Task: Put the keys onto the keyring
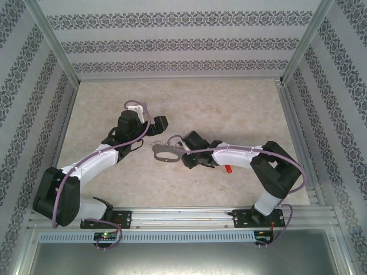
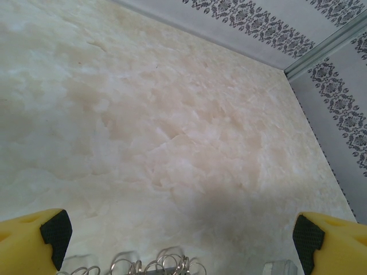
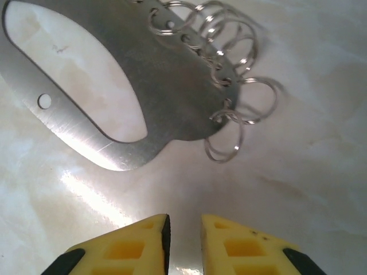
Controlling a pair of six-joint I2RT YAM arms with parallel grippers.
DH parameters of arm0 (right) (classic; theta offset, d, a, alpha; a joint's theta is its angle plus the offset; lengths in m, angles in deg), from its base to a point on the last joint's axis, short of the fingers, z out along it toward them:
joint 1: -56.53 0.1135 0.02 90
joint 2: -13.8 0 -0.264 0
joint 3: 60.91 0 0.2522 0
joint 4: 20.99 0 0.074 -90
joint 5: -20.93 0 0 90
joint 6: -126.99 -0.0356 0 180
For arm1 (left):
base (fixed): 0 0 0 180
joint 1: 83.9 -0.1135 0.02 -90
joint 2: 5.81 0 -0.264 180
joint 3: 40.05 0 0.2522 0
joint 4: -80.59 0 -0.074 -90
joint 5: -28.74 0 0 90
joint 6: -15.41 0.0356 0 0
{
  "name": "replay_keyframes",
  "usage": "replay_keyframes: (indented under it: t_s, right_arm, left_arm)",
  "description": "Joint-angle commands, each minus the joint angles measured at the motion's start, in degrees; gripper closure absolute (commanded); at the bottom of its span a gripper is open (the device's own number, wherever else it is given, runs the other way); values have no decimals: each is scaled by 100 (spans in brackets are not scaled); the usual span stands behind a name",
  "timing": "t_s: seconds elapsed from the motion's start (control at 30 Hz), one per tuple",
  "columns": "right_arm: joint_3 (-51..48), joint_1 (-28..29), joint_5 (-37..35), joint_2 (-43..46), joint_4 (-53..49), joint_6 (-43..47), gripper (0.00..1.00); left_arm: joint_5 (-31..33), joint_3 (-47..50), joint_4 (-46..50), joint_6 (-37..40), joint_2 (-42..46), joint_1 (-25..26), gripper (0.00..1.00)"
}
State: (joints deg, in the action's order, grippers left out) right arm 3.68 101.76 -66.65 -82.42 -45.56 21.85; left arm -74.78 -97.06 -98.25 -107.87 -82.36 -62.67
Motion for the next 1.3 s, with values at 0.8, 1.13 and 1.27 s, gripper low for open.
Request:
replay_keyframes:
  t_s: [0.8, 1.13, 1.27]
  right_arm:
    - [-220, -894, 1444, -80, 1155, -1889, 69]
    - [-187, -645, 1463, -366, 1263, -2055, 69]
    - [-155, -560, 1472, -388, 1329, -2058, 69]
  left_arm:
    - [-28, 319, 47, 26, 240, -75, 0]
    - [-72, 363, 144, 25, 378, -70, 0]
    - [-83, 370, 144, 49, 420, -73, 0]
